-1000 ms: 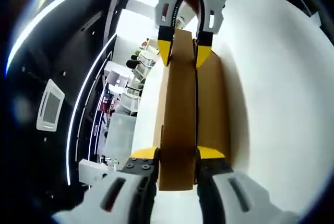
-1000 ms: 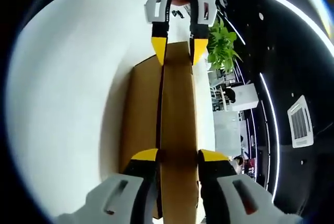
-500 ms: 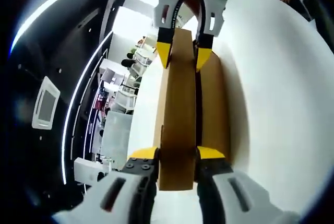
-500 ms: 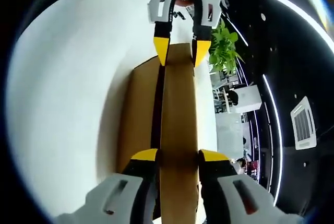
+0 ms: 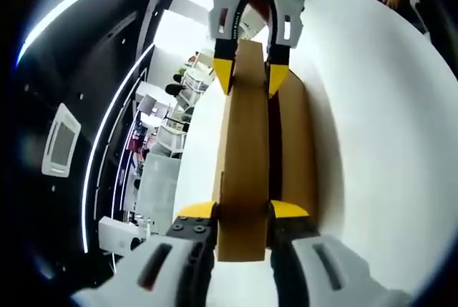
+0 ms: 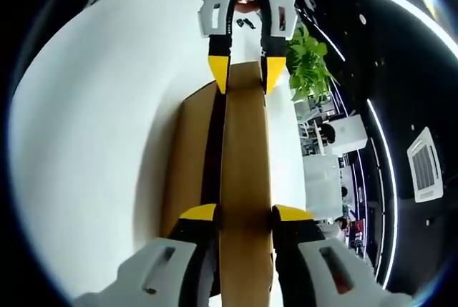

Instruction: Operate the shoe box by opening the lid, removing the specified soft item, and placing it in the target area until the item is outside and the box remains undamaged.

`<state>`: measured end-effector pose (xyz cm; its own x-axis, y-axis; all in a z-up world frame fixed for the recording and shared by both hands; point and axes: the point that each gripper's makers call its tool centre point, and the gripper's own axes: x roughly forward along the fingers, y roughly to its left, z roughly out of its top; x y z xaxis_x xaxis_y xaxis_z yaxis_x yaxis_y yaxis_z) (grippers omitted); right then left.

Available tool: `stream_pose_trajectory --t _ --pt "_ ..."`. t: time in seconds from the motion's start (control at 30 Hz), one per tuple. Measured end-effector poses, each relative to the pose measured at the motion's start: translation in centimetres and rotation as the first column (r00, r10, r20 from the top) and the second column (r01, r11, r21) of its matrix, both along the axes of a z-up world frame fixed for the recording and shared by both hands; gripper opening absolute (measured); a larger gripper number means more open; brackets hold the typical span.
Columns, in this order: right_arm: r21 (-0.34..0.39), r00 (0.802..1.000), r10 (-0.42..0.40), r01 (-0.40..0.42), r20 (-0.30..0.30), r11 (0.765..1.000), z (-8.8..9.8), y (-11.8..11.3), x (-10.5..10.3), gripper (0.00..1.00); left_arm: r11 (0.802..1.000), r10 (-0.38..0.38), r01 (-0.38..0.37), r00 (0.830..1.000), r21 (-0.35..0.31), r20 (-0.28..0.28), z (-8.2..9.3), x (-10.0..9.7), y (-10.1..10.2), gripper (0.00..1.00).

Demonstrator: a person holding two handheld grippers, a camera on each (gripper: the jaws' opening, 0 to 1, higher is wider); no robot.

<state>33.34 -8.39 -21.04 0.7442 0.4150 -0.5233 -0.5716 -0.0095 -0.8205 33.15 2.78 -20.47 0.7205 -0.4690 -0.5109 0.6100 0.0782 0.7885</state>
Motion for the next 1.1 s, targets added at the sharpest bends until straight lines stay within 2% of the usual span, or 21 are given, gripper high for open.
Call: stream_pose_trajectory --t 0.23,0.53,1.1 --pt "0.009 0.999 0.005 -0.005 -0.053 1.000 0.4 -0.1 0.2 0.29 1.000 -0.005 0.005 1.000 -0.008 -0.011 0.3 0.3 -0.1 0.28" --pt "0.026 0.992 -0.002 0.006 -0.130 1.000 1.5 -0.3 0.7 0.29 1.000 -0.011 0.010 0.999 -0.026 -0.047 1.6 1.0 -0.3 0.28" --pt "0.010 0.979 -0.021 0.023 -0.203 1.000 2.4 -0.2 1.1 0.29 0.998 -0.040 0.034 0.993 -0.051 -0.114 2.8 1.3 -0.6 0.28"
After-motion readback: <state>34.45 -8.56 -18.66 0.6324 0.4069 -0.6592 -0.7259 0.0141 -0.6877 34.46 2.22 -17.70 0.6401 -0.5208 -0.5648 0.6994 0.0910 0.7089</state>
